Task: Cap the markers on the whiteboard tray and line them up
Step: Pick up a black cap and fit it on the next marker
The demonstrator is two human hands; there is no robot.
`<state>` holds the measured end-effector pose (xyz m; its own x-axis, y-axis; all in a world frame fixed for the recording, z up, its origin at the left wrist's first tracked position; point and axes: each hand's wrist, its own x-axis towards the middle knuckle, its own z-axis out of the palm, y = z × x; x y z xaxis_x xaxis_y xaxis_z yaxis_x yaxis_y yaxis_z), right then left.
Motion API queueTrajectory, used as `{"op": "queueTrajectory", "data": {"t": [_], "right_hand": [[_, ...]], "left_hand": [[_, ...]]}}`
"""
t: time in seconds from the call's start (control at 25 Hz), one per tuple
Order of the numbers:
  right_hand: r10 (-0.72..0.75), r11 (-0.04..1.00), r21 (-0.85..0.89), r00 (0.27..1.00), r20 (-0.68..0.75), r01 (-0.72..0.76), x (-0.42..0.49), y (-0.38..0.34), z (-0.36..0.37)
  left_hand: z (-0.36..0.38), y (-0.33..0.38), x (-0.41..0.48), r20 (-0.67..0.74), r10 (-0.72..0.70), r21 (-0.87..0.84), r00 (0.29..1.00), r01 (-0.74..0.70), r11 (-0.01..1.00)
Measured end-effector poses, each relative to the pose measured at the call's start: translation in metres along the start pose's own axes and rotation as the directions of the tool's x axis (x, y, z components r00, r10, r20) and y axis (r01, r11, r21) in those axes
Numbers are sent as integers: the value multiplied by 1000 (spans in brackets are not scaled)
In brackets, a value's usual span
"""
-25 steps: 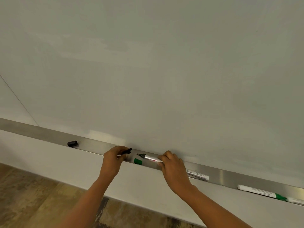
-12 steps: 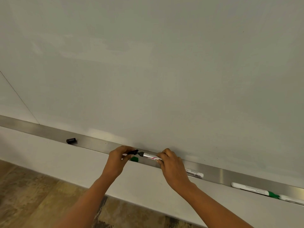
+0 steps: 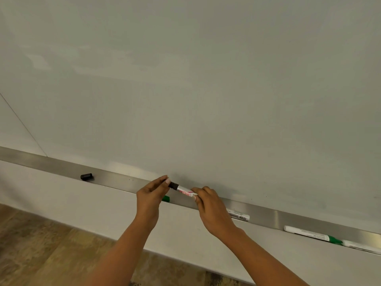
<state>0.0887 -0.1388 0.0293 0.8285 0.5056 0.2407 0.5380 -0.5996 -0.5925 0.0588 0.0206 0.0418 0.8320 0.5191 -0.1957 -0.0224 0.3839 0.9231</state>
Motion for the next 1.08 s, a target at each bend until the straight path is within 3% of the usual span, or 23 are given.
{"op": "queueTrajectory", "data": {"t": [0.2, 0.44, 1.08], "right_hand": [[7, 993, -117, 999, -36, -11, -2, -10, -10], [6, 986, -167, 994, -108, -24, -11, -20, -15], [129, 985, -106, 989, -68, -135, -11, -36, -20]], "left_hand": [[20, 3, -11, -129, -90, -207, 988, 62, 976], [25, 6, -19, -120, -71, -216, 990, 44, 975], [21, 8, -22, -70, -75, -329, 995, 48, 943]]}}
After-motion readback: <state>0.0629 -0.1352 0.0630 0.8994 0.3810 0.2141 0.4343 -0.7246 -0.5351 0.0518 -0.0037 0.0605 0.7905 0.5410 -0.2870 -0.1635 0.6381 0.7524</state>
